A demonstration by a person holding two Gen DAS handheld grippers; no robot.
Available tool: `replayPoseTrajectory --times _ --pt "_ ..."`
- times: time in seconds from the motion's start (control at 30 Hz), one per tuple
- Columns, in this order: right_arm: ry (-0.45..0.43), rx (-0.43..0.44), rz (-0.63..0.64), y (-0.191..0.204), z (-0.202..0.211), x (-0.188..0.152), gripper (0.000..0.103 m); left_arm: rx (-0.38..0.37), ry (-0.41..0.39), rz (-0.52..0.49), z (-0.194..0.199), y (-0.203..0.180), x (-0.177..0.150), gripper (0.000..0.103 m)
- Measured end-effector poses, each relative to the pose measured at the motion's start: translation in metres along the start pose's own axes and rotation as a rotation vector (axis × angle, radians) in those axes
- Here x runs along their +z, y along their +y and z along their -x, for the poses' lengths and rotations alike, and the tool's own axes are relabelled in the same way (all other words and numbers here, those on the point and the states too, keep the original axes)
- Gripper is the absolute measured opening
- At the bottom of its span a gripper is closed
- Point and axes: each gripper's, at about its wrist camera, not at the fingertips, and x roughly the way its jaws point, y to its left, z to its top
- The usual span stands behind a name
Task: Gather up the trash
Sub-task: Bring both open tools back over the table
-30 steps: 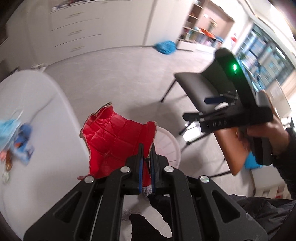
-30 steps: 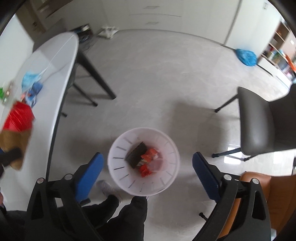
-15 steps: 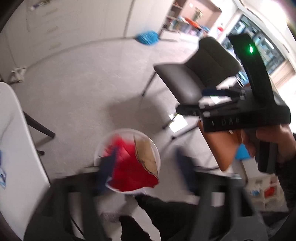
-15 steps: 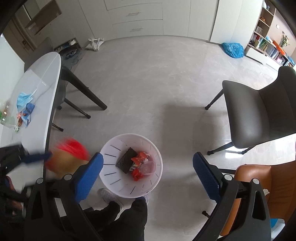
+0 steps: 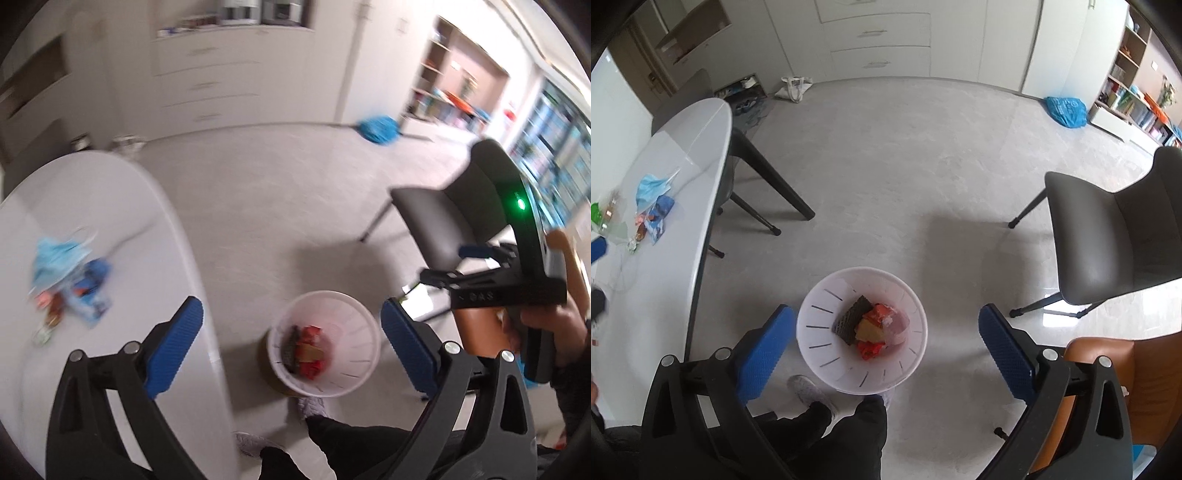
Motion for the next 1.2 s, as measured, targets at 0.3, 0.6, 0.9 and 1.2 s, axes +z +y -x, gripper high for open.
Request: replayPoseTrajectory --times 0.3,0.6,0.9,1.2 --pt "-0.010 0.042 0.108 0.056 0.000 0.006 0.100 0.170 -0.071 0.225 0.058 0.084 -0.035 0.095" --pt "-0.036 0.110 0.221 0.119 0.001 0.016 0.100 0.245 -0.093 0.330 0.079 0.128 -0.059 0.095" --pt "-0.028 0.194 0.327 0.181 -0.003 0.025 0.100 0.309 -0.095 0.382 0.084 0.161 -0.077 0.095" --pt "-0.010 0.262 0.458 0.252 -0.008 0.036 0.100 0.330 -0.110 0.433 0.067 0.222 -0.089 0.095"
